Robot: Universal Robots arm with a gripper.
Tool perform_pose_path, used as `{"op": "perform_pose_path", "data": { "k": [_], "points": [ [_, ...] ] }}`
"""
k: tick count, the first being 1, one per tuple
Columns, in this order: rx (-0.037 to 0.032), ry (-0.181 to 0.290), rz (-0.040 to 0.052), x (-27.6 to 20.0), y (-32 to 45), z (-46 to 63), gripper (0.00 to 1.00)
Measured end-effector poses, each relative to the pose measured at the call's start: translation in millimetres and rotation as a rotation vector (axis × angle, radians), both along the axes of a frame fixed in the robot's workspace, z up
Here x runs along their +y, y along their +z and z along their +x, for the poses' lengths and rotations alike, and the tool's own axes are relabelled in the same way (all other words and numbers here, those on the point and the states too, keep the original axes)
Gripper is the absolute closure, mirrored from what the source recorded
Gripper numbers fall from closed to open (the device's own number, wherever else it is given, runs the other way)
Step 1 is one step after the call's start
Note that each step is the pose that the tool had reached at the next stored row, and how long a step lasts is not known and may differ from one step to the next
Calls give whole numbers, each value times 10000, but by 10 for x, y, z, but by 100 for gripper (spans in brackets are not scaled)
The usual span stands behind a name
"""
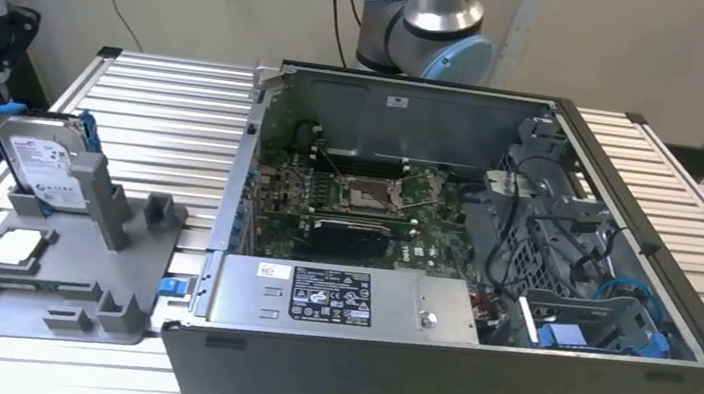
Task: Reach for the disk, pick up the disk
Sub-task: 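Pick up the disk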
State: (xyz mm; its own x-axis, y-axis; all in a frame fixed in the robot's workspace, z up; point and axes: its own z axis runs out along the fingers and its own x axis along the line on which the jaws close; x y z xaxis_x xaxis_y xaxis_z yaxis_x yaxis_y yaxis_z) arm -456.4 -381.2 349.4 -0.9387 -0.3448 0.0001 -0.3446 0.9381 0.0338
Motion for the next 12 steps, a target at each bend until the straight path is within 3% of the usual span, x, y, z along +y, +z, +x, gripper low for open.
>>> {"op": "perform_pose_path", "data": {
  "k": [12],
  "points": [
    [0, 2202, 0, 0, 0, 0, 100]
  ]
}}
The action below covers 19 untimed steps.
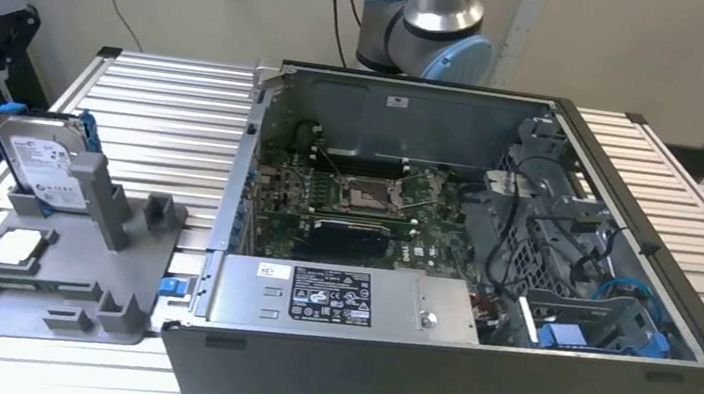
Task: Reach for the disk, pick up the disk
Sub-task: 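Pick up the disk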
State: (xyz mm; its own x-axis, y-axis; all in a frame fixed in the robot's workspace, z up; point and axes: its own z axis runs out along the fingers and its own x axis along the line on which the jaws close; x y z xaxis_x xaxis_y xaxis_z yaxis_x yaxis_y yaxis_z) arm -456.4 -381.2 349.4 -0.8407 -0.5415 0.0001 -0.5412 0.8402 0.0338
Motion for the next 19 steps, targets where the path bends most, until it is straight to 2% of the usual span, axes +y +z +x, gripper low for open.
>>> {"op": "perform_pose_path", "data": {
  "k": [19],
  "points": [
    [-1, 3444, 0, 0, 0, 0, 100]
  ]
}}
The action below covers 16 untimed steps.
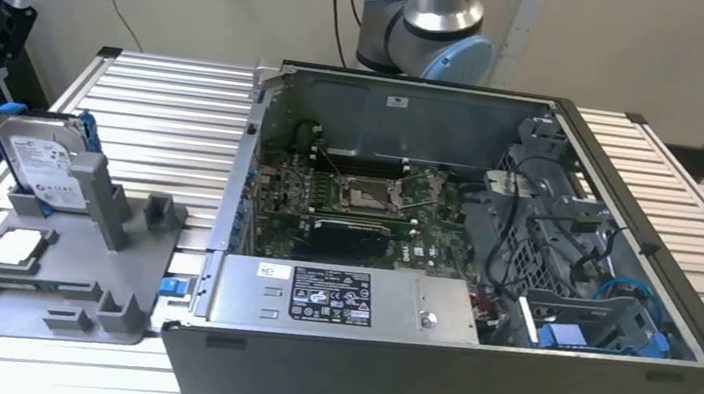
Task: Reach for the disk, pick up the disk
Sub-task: 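Pick up the disk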
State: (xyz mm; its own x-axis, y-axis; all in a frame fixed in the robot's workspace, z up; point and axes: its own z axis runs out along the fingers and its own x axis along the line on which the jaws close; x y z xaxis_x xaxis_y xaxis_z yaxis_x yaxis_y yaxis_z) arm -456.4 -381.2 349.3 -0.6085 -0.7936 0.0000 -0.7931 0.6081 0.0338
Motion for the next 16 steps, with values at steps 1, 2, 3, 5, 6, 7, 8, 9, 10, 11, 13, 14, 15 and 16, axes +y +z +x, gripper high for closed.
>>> {"op": "perform_pose_path", "data": {
  "k": [1, 2, 3, 5, 6, 7, 8, 9, 10, 11, 13, 14, 15, 16],
  "points": [
    [-2, 180, 0, 0, 0, 0, 100],
    [-4, 376, 0, 0, 0, 0, 100],
    [-5, 551, 0, 0, 0, 0, 100],
    [-12, 851, 0, 2, 0, 0, 100],
    [-15, 993, 0, 3, 0, 0, 100],
    [-19, 1120, 0, 5, 0, 0, 100],
    [-21, 1226, 0, 8, 0, 0, 100],
    [-22, 1310, 0, 12, 0, 0, 100],
    [-25, 1392, 0, 15, 0, 0, 100],
    [-29, 1473, -1, 19, 0, 0, 100],
    [-44, 1637, -2, 28, -1, 0, 100],
    [-54, 1730, -3, 31, -1, 0, 100],
    [-65, 1828, -4, 33, 0, 0, 100],
    [-81, 1940, -4, 36, -1, 0, 100]
  ]
}}
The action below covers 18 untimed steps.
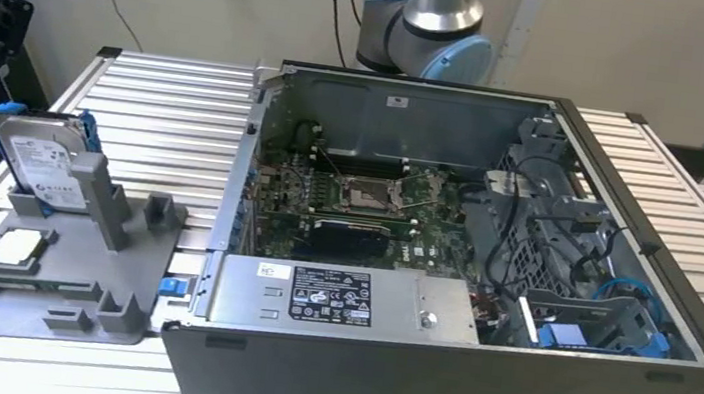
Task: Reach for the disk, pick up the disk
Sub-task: 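Pick up the disk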
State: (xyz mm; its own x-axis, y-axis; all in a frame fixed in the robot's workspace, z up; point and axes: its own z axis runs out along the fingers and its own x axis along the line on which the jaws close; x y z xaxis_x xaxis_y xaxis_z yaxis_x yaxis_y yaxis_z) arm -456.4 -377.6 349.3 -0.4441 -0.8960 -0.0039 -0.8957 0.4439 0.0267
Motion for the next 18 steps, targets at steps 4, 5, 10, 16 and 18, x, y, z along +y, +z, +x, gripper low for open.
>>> {"op": "perform_pose_path", "data": {
  "k": [4, 5, 10, 16, 18],
  "points": [
    [-76, 477, 1, 7, -1, 0, 100],
    [-96, 587, 0, 9, -2, 0, 100],
    [-186, 1172, 0, 22, -3, 0, 100],
    [-205, 1639, 4, 86, -7, 0, 100],
    [-208, 1912, 7, 94, -9, 0, 100]
  ]
}}
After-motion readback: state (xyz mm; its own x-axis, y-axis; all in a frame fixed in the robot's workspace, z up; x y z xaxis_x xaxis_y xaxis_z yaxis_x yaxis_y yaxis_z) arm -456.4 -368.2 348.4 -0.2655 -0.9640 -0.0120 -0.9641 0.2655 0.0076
